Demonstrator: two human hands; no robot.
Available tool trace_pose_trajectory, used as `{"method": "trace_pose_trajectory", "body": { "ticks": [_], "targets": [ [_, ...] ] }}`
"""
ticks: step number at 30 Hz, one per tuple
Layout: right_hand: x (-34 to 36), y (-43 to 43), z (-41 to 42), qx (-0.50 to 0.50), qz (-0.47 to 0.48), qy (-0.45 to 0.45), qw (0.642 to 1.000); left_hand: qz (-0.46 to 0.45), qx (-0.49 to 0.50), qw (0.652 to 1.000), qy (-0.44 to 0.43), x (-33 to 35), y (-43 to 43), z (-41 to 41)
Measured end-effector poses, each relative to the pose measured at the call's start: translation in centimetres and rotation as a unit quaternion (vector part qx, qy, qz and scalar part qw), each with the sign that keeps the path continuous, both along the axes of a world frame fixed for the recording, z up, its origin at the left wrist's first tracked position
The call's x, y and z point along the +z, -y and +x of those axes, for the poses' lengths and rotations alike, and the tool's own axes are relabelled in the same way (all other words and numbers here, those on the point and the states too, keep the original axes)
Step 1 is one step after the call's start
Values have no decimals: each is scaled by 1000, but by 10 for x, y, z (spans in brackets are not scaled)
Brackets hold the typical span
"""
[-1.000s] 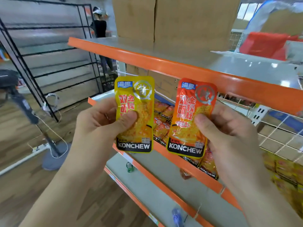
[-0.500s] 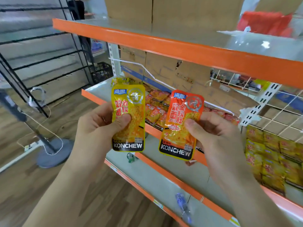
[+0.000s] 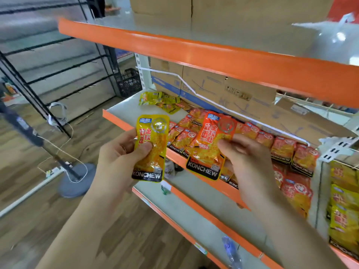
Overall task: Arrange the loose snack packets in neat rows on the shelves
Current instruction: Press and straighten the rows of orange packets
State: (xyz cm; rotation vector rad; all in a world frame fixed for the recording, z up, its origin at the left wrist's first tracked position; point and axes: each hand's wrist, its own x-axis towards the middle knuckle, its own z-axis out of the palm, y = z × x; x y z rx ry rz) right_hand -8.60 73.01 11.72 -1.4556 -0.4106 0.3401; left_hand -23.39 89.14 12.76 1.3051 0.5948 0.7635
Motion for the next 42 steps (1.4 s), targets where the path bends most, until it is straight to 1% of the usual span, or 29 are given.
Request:
{"method": "trace_pose_trajectory", "body": {
  "ticks": [3, 6, 12, 18, 26, 28, 32, 35, 42],
  "targets": [
    [-1, -20, 19, 9, 0, -13, 1000, -18, 13, 1000, 3, -2, -16, 17],
    [-5, -35, 32, 16, -15, -14, 1000, -4, 26, 1000, -14, -8, -30, 28],
    [-15, -61, 50, -12, -27, -23, 999, 13, 13, 999, -34, -20, -53, 47],
    [-17, -94, 56, -27, -42, -28, 998, 6, -22, 1000, -16, -26, -87, 69],
    [-23, -151, 57, -109, -65, -36, 991, 19, -94, 995, -31, -44, -161, 99],
    [-28, -167, 56, -125, -80, -29, 989, 21, -113, 993, -34, -52, -182, 104],
    [-41, -196, 51, -132, -101, -47, 985, 4, -142, 989, -44, -69, -219, 112],
    [-52, -217, 49, -143, -137, -31, 980, -7, -150, 987, -50, -83, -244, 117],
    [-86, -246, 50, -152, -197, -18, 968, -24, -172, 984, -47, -117, -272, 136]
  ]
}}
